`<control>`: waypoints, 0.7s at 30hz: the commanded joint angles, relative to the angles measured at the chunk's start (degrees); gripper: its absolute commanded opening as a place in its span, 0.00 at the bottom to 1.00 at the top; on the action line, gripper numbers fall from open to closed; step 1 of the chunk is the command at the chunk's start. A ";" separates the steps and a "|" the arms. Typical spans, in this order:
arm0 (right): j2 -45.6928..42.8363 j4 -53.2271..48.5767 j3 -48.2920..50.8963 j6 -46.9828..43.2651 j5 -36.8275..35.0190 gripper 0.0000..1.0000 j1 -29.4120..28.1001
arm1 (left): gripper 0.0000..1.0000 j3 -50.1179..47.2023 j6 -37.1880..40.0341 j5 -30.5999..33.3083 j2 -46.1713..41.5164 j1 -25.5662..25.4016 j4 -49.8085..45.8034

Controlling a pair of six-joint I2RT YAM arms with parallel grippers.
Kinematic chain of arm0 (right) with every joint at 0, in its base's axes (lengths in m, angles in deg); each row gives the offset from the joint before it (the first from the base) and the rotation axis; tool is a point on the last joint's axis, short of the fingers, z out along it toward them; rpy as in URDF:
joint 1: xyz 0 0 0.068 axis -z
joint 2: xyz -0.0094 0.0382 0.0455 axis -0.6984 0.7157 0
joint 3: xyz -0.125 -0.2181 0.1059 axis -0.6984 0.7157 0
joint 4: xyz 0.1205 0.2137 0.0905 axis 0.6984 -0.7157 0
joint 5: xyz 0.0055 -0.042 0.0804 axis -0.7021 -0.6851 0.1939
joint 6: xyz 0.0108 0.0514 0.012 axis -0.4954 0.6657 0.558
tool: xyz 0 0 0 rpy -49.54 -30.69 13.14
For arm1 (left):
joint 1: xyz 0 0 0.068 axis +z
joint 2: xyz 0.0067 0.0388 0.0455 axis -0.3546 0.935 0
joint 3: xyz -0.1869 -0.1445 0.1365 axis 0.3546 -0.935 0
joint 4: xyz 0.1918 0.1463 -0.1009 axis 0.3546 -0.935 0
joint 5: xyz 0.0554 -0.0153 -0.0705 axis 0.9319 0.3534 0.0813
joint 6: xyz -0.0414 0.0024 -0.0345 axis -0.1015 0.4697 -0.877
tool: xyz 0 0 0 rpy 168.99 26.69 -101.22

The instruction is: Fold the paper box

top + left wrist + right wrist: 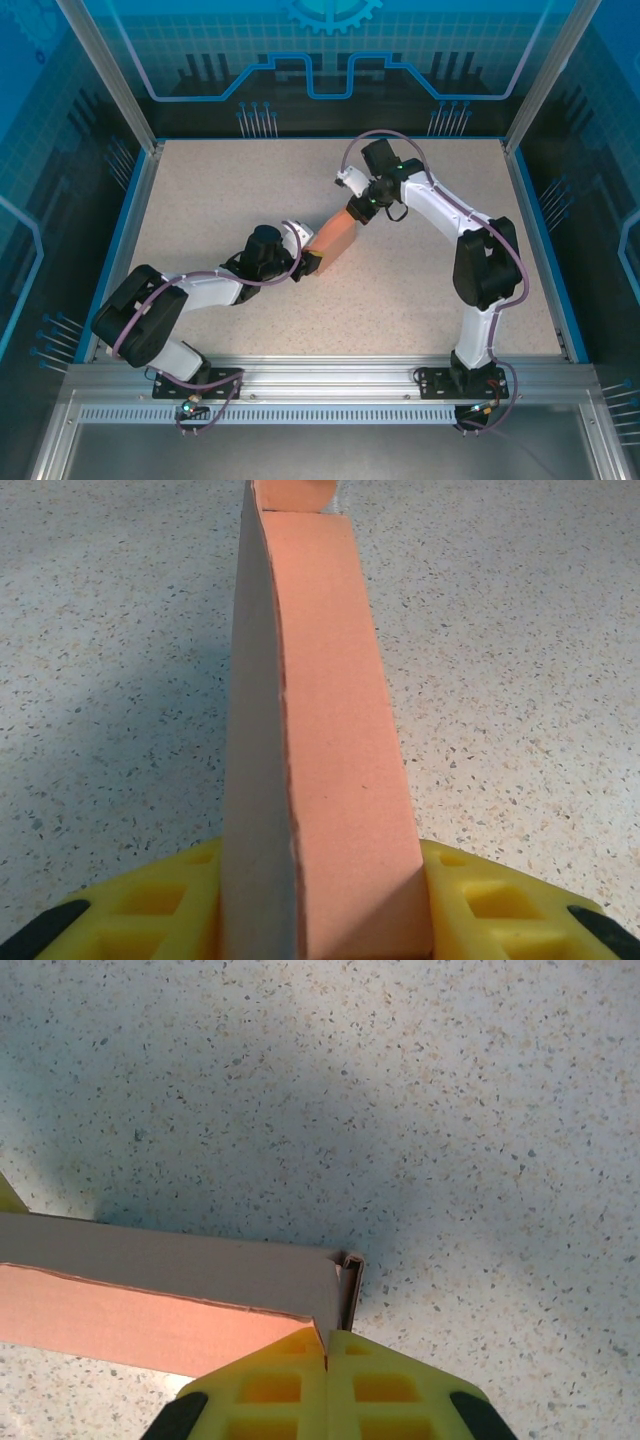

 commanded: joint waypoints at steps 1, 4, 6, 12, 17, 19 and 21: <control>0.44 -1.95 -2.61 2.40 1.22 0.06 -1.37 | 0.29 1.35 0.48 0.96 1.17 -0.13 -2.14; 0.79 -2.34 -2.97 3.21 1.08 0.06 -1.38 | 0.29 1.35 0.47 1.18 1.23 -0.11 -2.16; 1.06 -2.63 -3.31 3.85 1.25 0.06 -1.41 | 0.29 1.38 0.43 1.42 1.36 -0.05 -2.16; 2.11 -2.20 -2.88 4.78 0.77 0.05 -1.41 | 0.29 1.39 0.47 1.84 1.37 -0.13 -2.19; 1.82 -0.70 -0.59 4.65 -0.48 0.05 -1.39 | 0.29 1.43 0.36 2.18 1.51 -0.11 -2.22; 1.48 0.08 0.52 3.91 -1.31 0.05 -1.39 | 0.29 1.43 0.40 2.31 1.56 -0.11 -2.25; 0.94 1.27 1.92 2.87 -2.33 0.05 -1.41 | 0.29 1.46 0.40 2.44 1.58 -0.12 -2.22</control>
